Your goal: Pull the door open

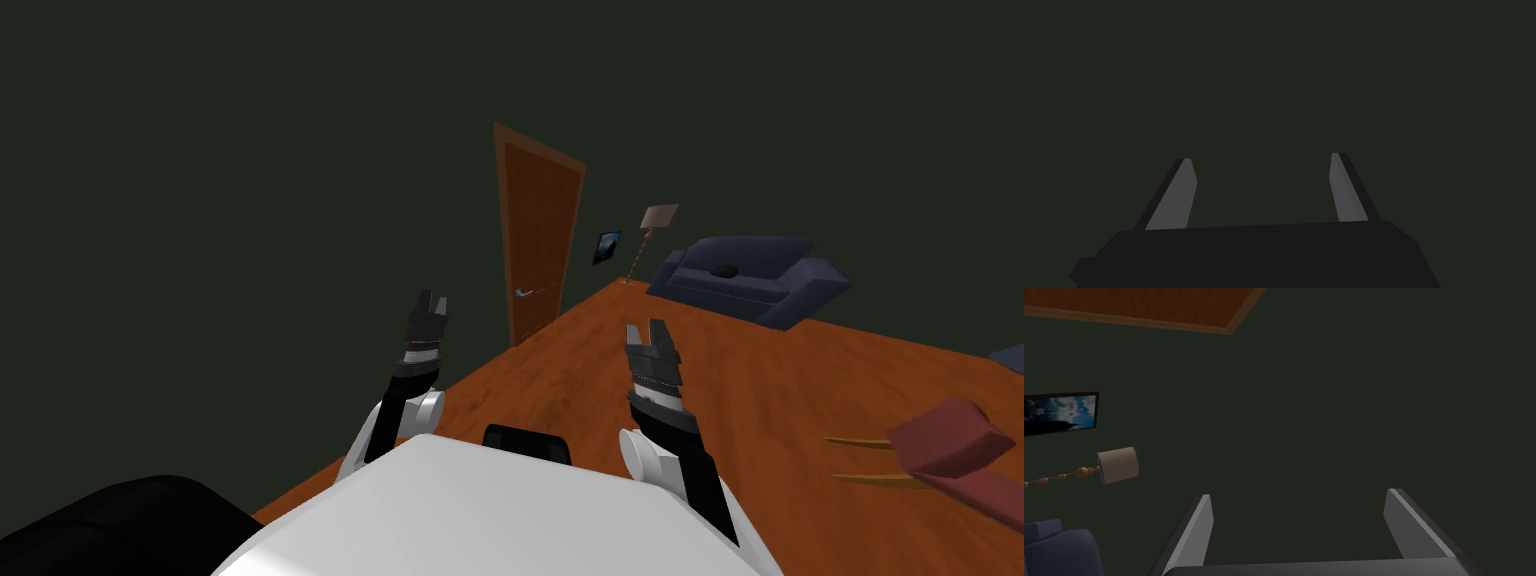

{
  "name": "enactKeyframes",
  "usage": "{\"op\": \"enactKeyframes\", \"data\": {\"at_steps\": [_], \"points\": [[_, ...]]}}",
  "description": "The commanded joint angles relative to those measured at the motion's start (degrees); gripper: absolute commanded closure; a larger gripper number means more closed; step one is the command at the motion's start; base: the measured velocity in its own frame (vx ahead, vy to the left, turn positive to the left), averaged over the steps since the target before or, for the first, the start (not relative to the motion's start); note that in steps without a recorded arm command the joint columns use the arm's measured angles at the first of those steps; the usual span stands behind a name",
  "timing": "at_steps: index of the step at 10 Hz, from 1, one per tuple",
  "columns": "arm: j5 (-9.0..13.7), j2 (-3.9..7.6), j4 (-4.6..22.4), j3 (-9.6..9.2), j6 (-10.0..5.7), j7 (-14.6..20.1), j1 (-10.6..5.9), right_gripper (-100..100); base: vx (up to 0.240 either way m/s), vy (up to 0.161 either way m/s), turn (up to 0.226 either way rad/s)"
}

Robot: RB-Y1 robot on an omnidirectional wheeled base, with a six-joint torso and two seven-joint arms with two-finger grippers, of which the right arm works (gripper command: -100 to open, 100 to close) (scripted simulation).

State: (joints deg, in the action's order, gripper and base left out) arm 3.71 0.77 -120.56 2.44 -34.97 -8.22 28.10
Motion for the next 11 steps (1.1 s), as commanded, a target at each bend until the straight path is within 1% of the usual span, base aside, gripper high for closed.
{"op": "enactKeyframes", "data": {"at_steps": [1, 6, 10, 11], "points": [[0.10, 0.38, 1.99, 0.04, -0.18, 0.31, -0.98, -100, 0.067, -0.026, 0.118], [0.47, 1.69, 9.62, 0.07, -1.35, 1.41, -4.23, -100, 0.079, -0.040, 0.145], [0.83, 2.78, 16.63, 0.10, -2.49, 2.49, -7.41, -100, 0.081, -0.039, 0.175], [0.83, 2.78, 17.07, 0.10, -2.49, 2.49, -7.41, -100, 0.066, -0.042, 0.056]]}}
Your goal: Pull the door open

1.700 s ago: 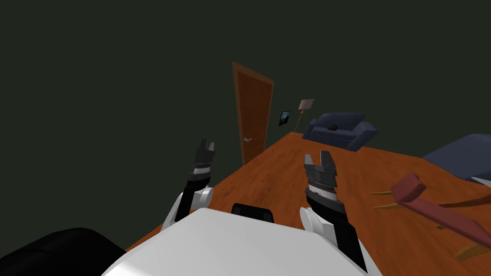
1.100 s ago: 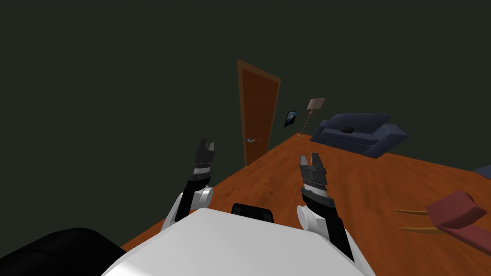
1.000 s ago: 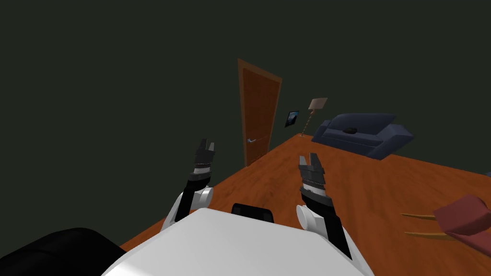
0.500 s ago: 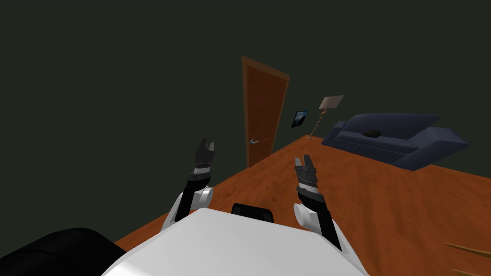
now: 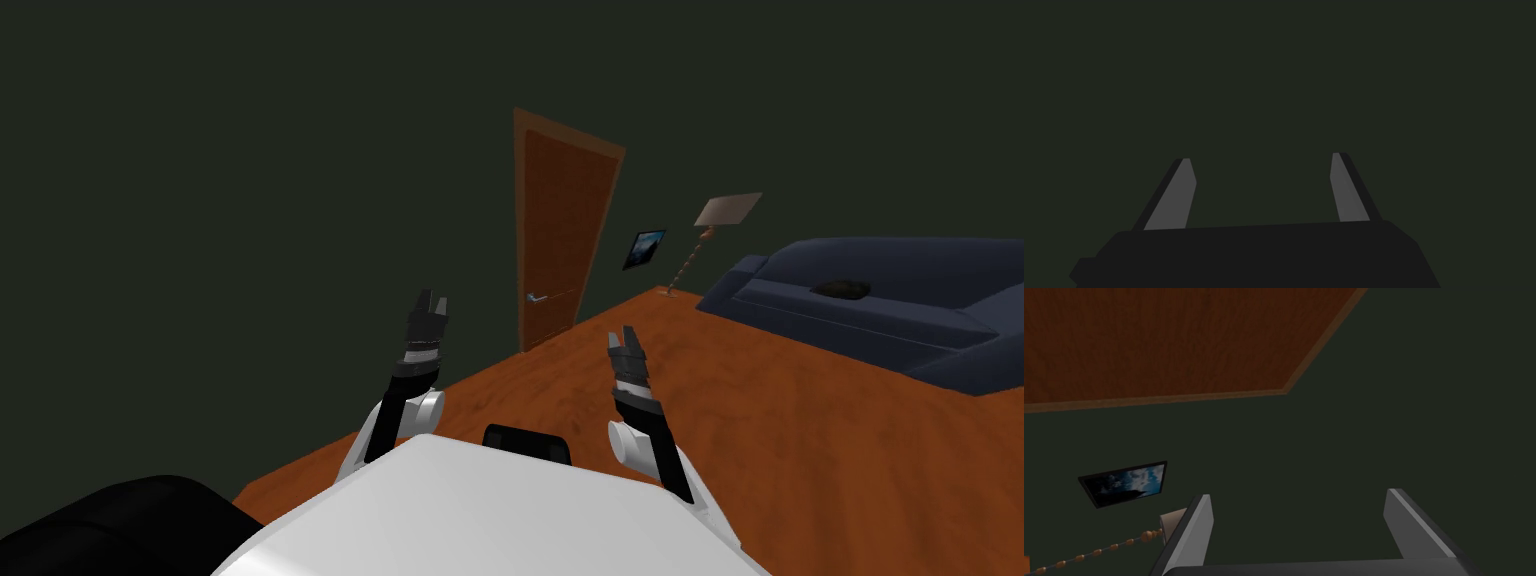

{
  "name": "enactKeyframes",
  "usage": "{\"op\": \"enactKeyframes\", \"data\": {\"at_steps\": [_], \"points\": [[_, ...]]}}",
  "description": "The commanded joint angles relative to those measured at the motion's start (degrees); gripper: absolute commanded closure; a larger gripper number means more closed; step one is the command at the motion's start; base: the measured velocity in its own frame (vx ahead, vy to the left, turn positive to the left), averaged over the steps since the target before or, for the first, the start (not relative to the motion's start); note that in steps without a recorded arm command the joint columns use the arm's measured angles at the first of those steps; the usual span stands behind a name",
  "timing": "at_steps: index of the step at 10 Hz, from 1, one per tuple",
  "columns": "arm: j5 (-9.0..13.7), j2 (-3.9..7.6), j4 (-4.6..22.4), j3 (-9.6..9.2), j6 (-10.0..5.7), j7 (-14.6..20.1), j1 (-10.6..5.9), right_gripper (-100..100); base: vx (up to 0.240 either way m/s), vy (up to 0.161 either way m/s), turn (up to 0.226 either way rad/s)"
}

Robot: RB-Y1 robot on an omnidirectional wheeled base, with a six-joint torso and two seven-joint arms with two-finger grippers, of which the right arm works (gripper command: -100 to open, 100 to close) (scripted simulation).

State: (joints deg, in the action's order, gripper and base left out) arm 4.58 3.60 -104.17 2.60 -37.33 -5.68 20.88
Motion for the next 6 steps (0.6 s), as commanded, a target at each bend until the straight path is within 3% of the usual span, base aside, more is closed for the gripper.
{"op": "enactKeyframes", "data": {"at_steps": [1, 6], "points": [[0.06, 0.23, 2.74, -0.06, -0.44, 0.25, -1.08, -100, 0.059, -0.037, 0.100], [0.47, 1.29, 10.93, -0.02, -1.73, 1.47, -4.67, -100, 0.065, -0.048, 0.165]]}}
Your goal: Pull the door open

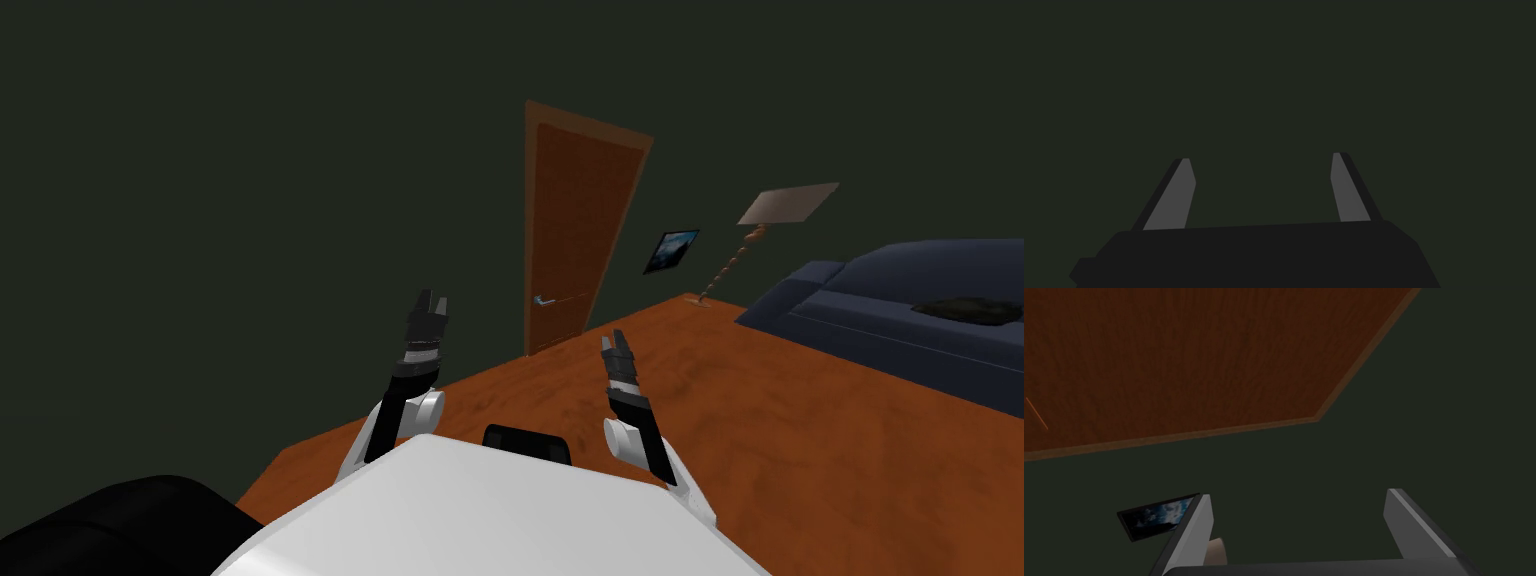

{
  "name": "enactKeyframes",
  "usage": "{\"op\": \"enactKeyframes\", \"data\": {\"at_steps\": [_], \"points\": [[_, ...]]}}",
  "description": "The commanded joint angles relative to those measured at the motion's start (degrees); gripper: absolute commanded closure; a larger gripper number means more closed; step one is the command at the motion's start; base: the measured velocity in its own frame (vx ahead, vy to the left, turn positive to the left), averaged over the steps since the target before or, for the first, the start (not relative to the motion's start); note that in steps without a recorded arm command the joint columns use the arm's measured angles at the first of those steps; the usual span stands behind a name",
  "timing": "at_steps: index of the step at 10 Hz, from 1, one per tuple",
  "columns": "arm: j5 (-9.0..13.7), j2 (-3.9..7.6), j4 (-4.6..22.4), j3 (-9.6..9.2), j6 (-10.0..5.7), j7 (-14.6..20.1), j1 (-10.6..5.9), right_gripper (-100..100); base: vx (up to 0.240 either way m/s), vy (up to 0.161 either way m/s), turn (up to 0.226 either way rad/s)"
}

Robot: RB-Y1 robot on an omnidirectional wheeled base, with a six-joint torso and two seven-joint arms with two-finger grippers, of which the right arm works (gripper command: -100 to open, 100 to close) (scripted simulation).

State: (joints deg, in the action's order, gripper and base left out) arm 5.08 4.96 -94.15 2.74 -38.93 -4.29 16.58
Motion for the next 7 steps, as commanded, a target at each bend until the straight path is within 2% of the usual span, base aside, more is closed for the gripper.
{"op": "enactKeyframes", "data": {"at_steps": [1, 3, 4, 6, 7], "points": [[0.07, 0.19, 2.86, -0.15, -0.48, 0.40, -1.31, -100, 0.084, -0.057, 0.195], [0.29, 0.69, 7.06, -0.13, -1.15, 1.04, -3.20, -100, 0.074, -0.078, 0.199], [0.29, 0.69, 7.81, -0.13, -1.15, 1.04, -3.20, -100, 0.052, -0.054, 0.068], [0.51, 1.18, 11.57, -0.11, -1.85, 1.70, -5.14, -100, 0.055, -0.050, 0.150], [0.51, 1.18, 12.36, -0.11, -1.85, 1.70, -5.14, -100, 0.044, -0.040, 0.098]]}}
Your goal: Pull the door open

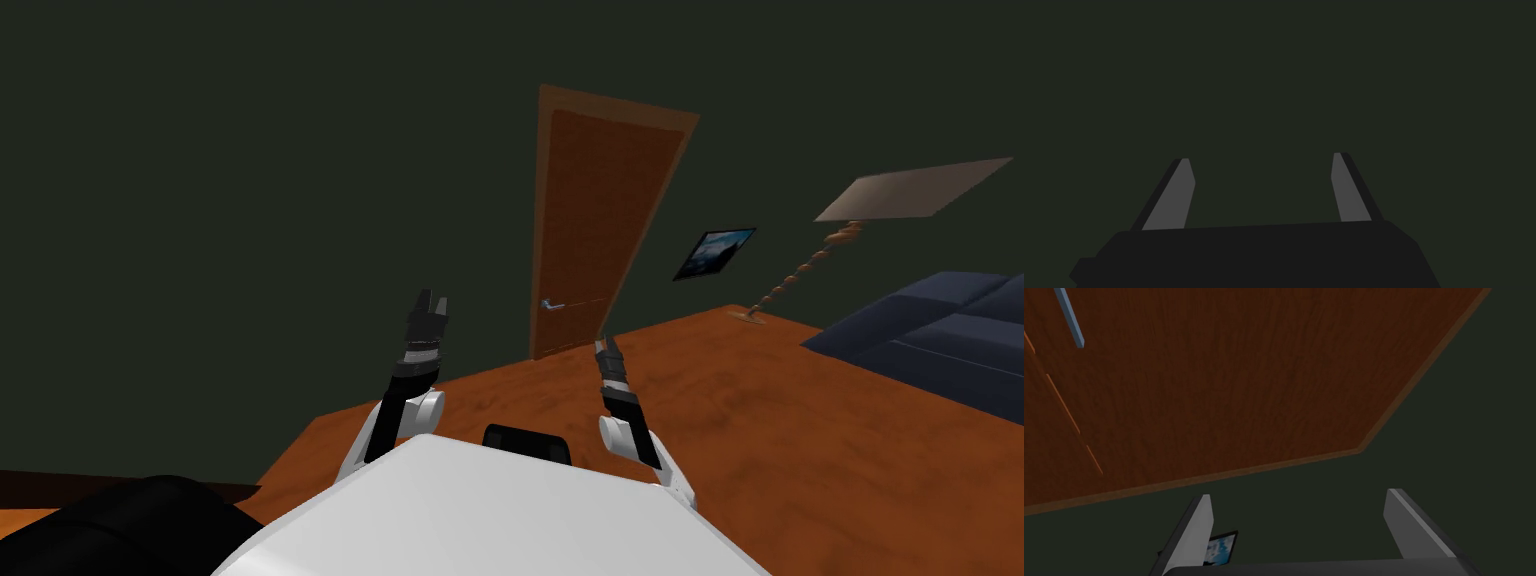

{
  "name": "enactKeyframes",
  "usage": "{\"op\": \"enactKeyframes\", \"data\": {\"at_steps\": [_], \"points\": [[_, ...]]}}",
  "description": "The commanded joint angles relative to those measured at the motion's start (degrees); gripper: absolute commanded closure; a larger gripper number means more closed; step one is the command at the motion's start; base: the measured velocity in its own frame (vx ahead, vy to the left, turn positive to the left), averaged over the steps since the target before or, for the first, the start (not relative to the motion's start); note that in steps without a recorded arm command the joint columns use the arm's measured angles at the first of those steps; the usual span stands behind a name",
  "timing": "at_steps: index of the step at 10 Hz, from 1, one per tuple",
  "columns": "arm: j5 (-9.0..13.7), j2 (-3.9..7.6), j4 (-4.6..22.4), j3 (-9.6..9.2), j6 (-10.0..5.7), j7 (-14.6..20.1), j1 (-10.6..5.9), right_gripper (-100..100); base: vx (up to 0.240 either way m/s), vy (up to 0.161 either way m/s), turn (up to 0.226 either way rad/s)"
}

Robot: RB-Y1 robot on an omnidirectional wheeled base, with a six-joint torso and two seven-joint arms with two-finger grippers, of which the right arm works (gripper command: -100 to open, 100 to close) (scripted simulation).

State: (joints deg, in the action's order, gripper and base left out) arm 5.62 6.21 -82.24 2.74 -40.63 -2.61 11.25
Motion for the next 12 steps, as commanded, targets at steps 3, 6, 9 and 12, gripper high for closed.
{"op": "enactKeyframes", "data": {"at_steps": [3, 6, 9, 12], "points": [[0.18, 0.40, 4.98, -0.10, -0.85, 0.68, -1.74, -100, 0.048, -0.050, 0.133], [0.51, 1.07, 10.83, -0.07, -1.89, 1.66, -4.65, -100, 0.049, -0.062, 0.197], [0.73, 1.48, 15.48, -0.05, -2.57, 2.30, -6.54, -100, 0.049, -0.060, 0.123], [0.94, 1.88, 20.65, -0.03, -3.25, 2.94, -8.42, -100, 0.043, -0.061, 0.144]]}}
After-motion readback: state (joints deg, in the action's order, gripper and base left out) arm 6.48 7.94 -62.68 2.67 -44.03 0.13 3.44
